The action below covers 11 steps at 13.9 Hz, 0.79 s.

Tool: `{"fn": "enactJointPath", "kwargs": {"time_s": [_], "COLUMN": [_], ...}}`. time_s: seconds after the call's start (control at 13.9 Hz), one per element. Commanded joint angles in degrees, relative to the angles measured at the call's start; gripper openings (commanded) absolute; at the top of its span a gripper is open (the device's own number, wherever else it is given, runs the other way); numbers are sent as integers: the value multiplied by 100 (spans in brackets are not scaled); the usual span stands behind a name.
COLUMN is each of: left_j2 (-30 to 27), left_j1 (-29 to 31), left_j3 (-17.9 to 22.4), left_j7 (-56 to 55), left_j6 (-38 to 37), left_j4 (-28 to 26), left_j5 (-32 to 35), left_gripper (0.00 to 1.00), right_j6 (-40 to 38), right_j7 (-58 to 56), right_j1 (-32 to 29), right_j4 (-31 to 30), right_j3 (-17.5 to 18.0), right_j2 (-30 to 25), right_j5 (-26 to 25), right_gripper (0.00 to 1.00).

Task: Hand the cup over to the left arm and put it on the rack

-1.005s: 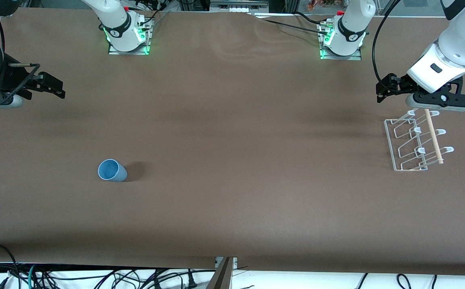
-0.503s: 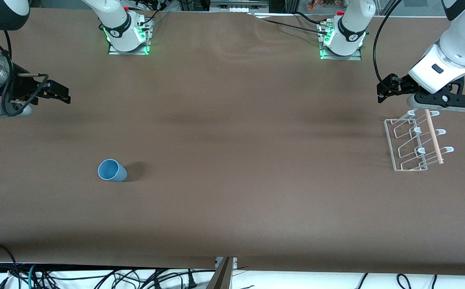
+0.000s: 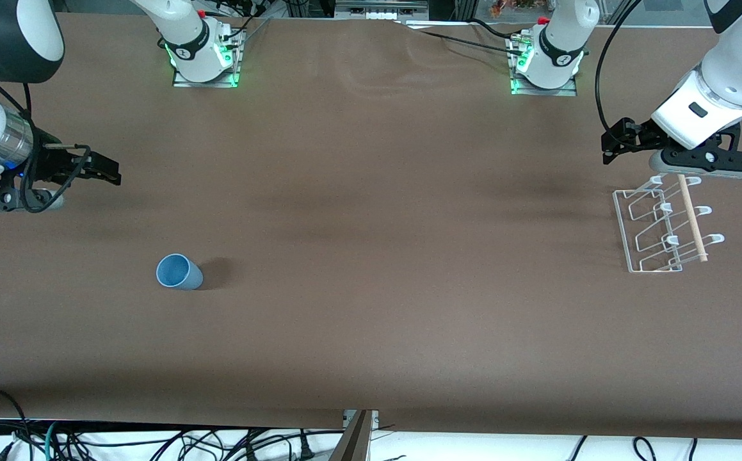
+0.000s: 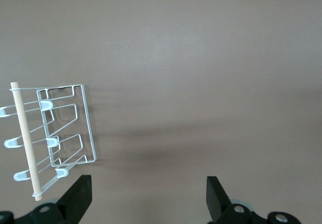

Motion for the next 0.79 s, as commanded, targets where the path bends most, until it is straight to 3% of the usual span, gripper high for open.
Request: {"fn": "enactJointPath", "kwargs": {"time_s": [0.0,0.5,0.72], "left_j2": [85,85,85], "left_j1": [-10,-10,-10], "left_j3": [-35,-35,-35], "left_j7": [49,49,49], "left_j6": [-63,-54,-54], "left_j4": [158,158,158], "left_j5": [173,173,173], "left_gripper": [100,100,100], "right_j6": [379,2065,2385], "right_j7": [-181,-648,-666], "right_j1": [-88,-211,-193], "right_j4": [162,162,223], "right_j3": [35,35,44], "right_j2": [530,2217,2527], "right_j5": [-21,-21,-39], "right_gripper": [99,99,99]}}
